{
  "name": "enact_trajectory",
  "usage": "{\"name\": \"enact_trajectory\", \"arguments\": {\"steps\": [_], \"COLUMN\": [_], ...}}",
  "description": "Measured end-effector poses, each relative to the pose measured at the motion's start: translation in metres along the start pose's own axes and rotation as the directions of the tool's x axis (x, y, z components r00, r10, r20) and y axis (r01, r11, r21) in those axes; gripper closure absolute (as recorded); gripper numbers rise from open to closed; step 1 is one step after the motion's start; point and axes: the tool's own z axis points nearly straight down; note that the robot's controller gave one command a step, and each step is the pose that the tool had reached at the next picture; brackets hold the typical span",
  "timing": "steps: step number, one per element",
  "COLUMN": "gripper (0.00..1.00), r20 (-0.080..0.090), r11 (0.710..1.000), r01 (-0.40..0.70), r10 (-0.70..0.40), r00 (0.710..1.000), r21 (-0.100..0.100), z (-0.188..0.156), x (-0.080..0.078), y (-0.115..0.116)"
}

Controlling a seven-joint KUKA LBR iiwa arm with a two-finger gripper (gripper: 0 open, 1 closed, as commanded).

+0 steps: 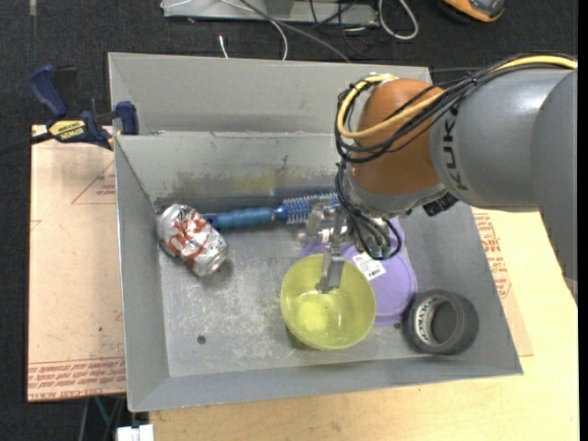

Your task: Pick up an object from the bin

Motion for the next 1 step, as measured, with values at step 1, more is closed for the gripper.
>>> {"name": "enact_trajectory", "arguments": {"steps": [1], "gripper": [0.0], "r20": [0.0], "r11": [1.0], "r01": [0.0], "r10": [0.0], "r00": [1.0], "r21": [0.0], "z": [0.0], "x": [0.0], "y": [0.0]}}
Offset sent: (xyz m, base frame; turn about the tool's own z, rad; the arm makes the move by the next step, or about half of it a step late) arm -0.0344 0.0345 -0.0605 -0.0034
